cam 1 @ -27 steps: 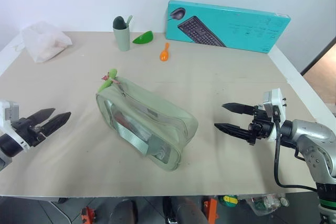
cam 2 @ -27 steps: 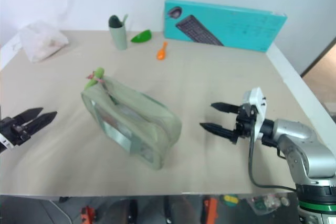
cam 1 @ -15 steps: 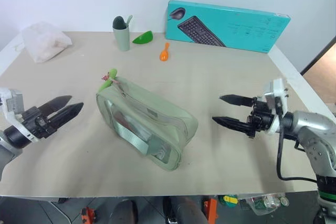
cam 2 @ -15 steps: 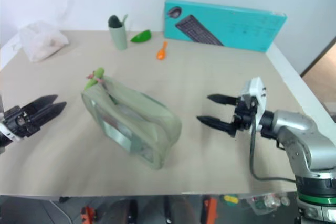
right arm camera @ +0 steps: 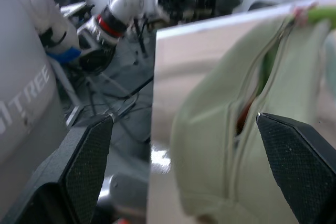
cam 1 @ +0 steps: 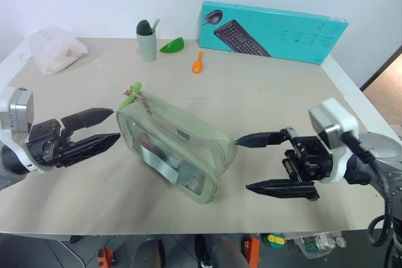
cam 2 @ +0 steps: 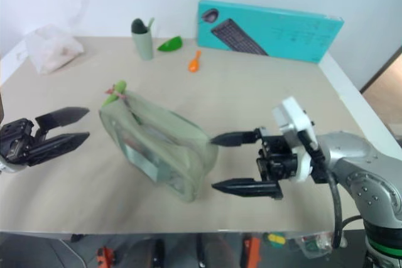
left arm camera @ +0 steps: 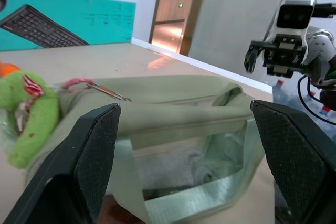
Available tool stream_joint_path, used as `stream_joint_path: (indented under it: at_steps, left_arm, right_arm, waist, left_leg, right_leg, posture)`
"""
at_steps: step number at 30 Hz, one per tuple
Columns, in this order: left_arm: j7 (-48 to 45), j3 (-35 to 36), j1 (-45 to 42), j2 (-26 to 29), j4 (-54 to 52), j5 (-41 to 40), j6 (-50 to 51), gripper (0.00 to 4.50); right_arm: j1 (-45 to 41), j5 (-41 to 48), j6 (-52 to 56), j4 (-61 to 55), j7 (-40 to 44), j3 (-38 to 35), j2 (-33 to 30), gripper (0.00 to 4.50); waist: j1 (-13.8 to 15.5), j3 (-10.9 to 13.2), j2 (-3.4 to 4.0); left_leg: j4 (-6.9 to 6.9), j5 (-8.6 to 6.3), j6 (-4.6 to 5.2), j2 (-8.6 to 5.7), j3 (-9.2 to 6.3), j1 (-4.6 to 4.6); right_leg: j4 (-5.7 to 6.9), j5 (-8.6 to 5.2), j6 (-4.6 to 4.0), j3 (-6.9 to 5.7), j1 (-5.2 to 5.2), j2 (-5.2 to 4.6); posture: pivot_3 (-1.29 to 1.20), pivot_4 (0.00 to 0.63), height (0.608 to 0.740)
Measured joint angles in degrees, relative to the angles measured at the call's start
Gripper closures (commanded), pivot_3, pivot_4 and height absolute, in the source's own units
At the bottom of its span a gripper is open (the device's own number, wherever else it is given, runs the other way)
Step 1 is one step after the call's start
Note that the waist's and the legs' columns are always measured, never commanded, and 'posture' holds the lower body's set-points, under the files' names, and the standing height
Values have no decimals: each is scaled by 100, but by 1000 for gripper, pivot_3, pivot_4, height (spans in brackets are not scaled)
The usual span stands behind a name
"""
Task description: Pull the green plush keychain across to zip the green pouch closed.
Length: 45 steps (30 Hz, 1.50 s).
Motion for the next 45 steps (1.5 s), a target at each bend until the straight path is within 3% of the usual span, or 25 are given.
stream_joint_path:
  at_steps: [6, 21, 24, 25, 35, 40, 45]
  left_arm:
    - [-2, -57, 0, 1, -2, 26, -3, 398]
    - [16, -240, -1, -33, -62, 32, -26, 398]
    - [19, -270, 9, -51, -67, 77, -54, 375]
    - [22, -271, 31, -57, -67, 84, -65, 375]
    - [22, -226, 295, -121, -66, 220, -258, 375]
    - [28, -175, 387, -167, -63, 238, -313, 375]
    - [112, 77, 381, -256, 64, 88, -322, 375]
  right_arm:
    - [-71, -974, -538, 196, -69, 636, 169, 0]
    - [-631, -1863, -1015, 690, 1, 1560, 712, 0]
    - [-750, -2145, -1175, 900, -36, 1744, 918, 811]
    - [-782, -2279, -1259, 1027, -54, 1814, 974, 1308]
    - [-783, -2620, -1753, 1408, 283, 1858, 1027, 4489]
    - [-1018, -2932, -2196, 1795, 465, 1865, 1046, 4489]
    - [-1842, -3615, -3182, 2943, 747, 1905, 1078, 4489]
  waist:
    - [6, 0, 0]
    - [6, 0, 0]
    - [8, 0, 0]
    - [10, 0, 0]
    - [8, 0, 0]
    - [6, 0, 0]
    - [25, 3, 4]
  left_leg:
    - [-1, 0, 0, 2, -1, 0]
    - [0, 1, -2, 5, 0, 5]
    - [0, 1, -2, 6, -1, 3]
    - [0, 0, -2, 6, -1, 4]
    - [1, 1, -2, 7, 0, 6]
    - [2, 1, -2, 9, 3, 7]
    - [6, 1, -1, 4, 4, 1]
  right_leg:
    - [2, -1, -2, -1, -2, 5]
    - [13, -1, -4, 1, -2, 9]
    - [14, -1, -4, 0, -3, 10]
    - [13, -2, -5, 0, -2, 10]
    - [17, 0, -7, 1, -3, 11]
    - [18, 0, -7, 3, -3, 13]
    - [18, 3, -19, 2, -5, 10]
  posture:
    - [0, 150, 740]
    - [0, 150, 740]
    - [0, 150, 740]
    - [0, 150, 740]
    - [0, 150, 740]
    - [0, 150, 740]
    - [0, 150, 740]
